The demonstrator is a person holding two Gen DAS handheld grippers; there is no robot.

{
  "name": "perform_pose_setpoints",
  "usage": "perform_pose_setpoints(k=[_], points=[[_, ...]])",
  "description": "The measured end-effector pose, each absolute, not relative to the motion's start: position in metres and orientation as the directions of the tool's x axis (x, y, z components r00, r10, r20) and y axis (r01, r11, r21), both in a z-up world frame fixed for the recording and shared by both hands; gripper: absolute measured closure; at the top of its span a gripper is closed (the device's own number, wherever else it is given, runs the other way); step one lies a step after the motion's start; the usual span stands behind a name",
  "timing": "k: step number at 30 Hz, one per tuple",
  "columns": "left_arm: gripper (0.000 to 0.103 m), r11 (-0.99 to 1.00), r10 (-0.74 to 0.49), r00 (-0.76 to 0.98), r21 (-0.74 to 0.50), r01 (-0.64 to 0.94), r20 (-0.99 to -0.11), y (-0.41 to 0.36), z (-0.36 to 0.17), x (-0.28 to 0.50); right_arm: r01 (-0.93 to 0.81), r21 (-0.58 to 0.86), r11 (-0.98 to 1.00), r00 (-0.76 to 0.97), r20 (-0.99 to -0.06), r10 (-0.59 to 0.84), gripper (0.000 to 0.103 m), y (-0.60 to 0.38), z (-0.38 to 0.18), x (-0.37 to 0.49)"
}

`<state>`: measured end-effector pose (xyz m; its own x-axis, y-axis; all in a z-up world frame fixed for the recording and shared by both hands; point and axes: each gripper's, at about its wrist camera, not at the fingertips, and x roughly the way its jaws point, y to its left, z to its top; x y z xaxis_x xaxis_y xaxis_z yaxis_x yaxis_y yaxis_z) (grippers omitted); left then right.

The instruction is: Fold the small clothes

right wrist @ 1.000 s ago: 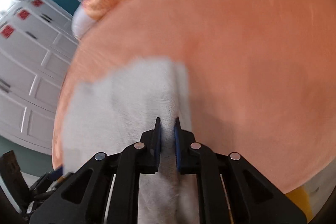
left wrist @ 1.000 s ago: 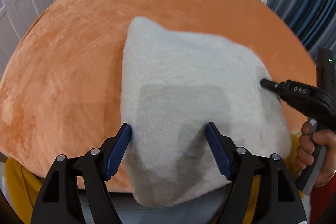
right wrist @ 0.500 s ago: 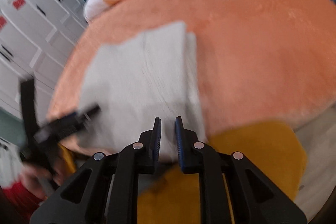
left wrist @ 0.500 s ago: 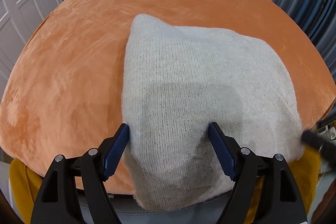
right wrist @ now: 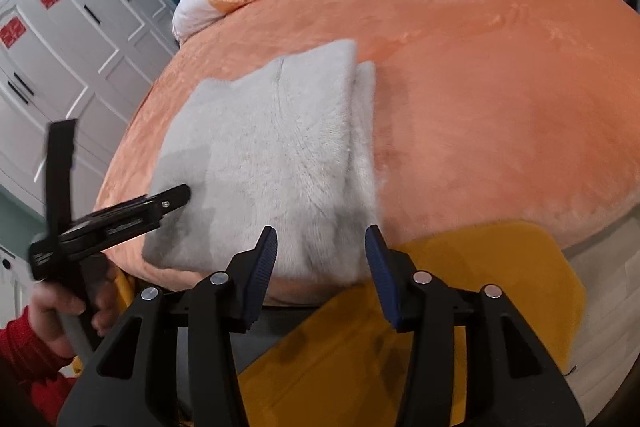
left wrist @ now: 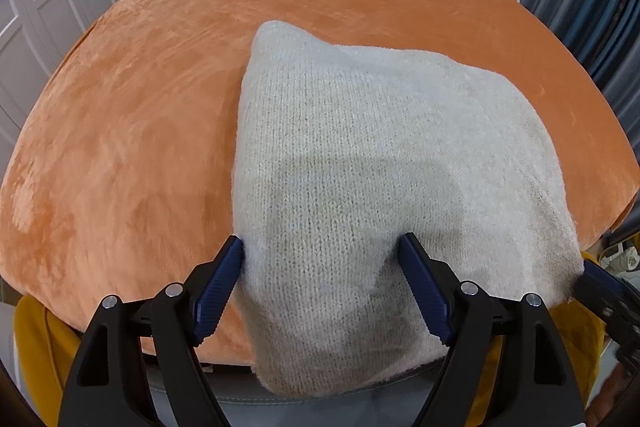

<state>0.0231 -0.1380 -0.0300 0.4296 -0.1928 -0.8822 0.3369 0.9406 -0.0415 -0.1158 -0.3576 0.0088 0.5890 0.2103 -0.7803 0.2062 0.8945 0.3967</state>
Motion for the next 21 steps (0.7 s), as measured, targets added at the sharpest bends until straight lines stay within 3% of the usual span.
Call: perform_pose_setpoints(k=[1,2,6,8,11,21], points=[[0.025,0.94,-0.193,0.429,-0.041,0.338,-0.883,-0.138,-0.03,0.023,0.186,0.407,0.894,0.575,-0.783,0.236,0.073,-0.355,0.004,-0.107],[0.025,0.941,-0.19,0.429,-0.04,0.336,-0.883,-0.138,-0.03,0.023,0.182,0.411,0.893,0.565,-0.787,0.247,0.093,-0.354,0.003,-0.103],[0.025,0.944,-0.194,0.417,-0.053,0.326,-0.888,-0.136,-0.028,0.025,0.153,0.5,0.853,0.671,-0.685,0.282,0.096,-0.364,0.037,-0.111],[0.023,0.944,-0.199,0.417,-0.059,0.324,-0.887,-0.135,-0.029,0.025,0.207,0.504,0.839,0.645,-0.715,0.27,0.096,-0.376,0.028,-0.112],[0.019,0.944,-0.199,0.4,-0.065,0.323,-0.895,-0.137,-0.034,0.026,0.303,0.407,0.862,0.484,-0.844,0.228,0.096,-0.381,-0.021,-0.103],[0.018,0.947,-0.17,0.409,-0.033,0.32,-0.897,-0.143,-0.036,0.024,0.322,0.427,0.845,0.478,-0.844,0.244,0.094,-0.377,-0.019,-0.099]])
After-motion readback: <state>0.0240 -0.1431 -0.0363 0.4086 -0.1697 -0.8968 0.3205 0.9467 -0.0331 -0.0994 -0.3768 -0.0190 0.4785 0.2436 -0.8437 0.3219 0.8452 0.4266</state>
